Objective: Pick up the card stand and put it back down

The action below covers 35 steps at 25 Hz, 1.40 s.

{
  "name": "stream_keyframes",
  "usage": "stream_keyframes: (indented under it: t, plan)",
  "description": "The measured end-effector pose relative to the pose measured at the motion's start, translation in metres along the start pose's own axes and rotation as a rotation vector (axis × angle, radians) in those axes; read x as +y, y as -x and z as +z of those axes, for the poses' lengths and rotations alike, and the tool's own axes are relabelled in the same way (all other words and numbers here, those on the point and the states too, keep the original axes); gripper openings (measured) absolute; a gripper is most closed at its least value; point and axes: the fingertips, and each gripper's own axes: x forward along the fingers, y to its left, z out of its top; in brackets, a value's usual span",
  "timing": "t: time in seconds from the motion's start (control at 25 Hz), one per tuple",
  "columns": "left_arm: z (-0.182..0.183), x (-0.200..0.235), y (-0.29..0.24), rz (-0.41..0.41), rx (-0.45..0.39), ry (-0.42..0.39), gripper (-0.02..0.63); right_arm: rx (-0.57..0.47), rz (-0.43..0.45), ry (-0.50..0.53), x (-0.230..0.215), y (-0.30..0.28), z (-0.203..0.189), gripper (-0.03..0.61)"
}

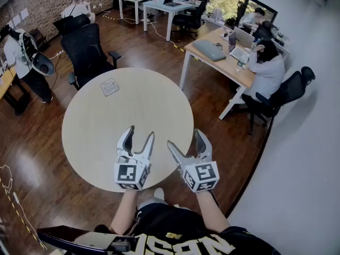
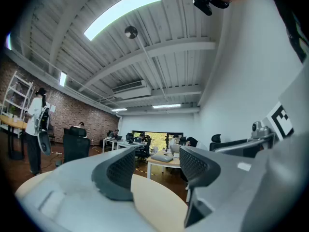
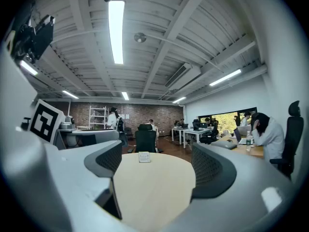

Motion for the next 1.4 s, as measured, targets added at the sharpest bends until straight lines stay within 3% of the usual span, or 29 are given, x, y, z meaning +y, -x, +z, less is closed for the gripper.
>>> stream_keyframes:
  t: [0.32,0.72,0.96,1.2,1.4]
  plan:
    - [-0.013,0.071,-0.007,0.104,0.045,-0.01,0.285,0.032,0.11,-0.034,0.031,-0.076,-0.015,0.448]
    - [-0.02,0.143,-0.01,0.368,0.068,0.001,0.285,0.042,0.343,-0.026,0.05,-0.172,-0.017,0.448]
    - [-0.02,0.163,-0.023,0.494,0.05,0.004,0.285,0.011,0.466,-0.031,0.049,-0.219,-0.009,0.448]
    - [-0.032,0.186,-0.024,0.54,0.081,-0.019,0.285,0.071,0.527,-0.042,0.066,-0.248,-0.03,0.448]
    - [-0.045,0.215,-0.011,0.54,0.101,0.008,0.285,0.08,0.523,-0.046,0.092,-0.267,-0.037,0.449]
